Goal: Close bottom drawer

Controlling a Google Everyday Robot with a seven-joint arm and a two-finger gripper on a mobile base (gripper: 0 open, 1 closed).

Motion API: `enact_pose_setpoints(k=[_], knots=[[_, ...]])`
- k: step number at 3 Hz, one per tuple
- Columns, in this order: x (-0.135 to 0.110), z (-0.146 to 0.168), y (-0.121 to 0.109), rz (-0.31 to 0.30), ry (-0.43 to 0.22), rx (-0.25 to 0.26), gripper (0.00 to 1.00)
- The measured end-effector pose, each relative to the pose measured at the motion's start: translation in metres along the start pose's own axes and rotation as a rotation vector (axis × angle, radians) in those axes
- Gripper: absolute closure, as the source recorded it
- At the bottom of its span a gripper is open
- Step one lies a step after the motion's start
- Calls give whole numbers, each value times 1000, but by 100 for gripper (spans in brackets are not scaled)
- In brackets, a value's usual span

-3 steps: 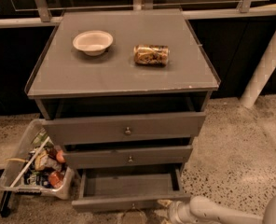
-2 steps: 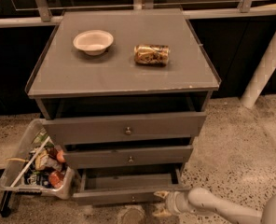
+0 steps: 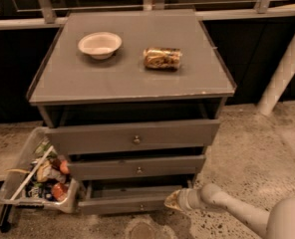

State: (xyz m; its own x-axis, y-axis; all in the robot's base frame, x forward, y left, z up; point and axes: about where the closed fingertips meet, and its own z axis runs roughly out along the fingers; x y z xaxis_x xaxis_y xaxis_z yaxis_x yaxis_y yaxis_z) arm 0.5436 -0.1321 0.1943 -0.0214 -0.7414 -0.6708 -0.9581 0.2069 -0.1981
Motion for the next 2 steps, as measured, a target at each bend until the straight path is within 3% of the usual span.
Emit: enact_pose_setpoints(k=[1,2], knots=[[19,7,-22,28,19,20,100],[21,8,-24,31,21,23,100]])
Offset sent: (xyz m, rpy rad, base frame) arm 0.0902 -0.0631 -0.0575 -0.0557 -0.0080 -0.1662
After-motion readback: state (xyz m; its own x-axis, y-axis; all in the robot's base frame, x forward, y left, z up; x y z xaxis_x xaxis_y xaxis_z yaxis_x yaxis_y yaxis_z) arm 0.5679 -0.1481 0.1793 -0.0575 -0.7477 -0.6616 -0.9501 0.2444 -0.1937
